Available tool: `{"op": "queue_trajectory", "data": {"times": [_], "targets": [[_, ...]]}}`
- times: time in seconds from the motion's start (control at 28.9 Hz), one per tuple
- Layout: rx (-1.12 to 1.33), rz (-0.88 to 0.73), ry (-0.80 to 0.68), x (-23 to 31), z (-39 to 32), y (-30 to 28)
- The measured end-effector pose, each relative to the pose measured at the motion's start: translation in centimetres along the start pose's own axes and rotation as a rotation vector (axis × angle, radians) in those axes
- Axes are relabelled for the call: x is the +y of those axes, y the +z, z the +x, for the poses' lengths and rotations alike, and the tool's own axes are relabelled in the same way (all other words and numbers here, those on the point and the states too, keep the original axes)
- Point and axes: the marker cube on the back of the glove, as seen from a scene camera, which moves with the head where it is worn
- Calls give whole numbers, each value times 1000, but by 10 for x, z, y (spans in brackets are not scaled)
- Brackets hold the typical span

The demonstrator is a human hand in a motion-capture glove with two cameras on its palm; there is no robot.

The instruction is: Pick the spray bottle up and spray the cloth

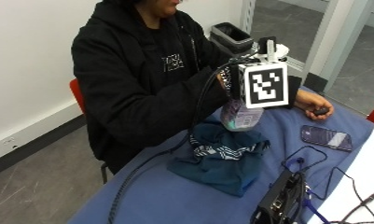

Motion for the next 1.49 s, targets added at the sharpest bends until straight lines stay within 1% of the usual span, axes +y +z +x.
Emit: {"op": "queue_trajectory", "data": {"times": [0.17,0.28,0.38,0.62,0.86,1.21,1.49], "targets": [[-216,141,-88,-35,12,27],[-262,214,-111,-47,27,39],[-274,252,-115,-56,43,51],[-271,267,-124,-61,68,72],[-213,263,-167,-61,65,83],[-192,293,-183,-61,66,84],[-212,225,-185,-59,69,82]]}}
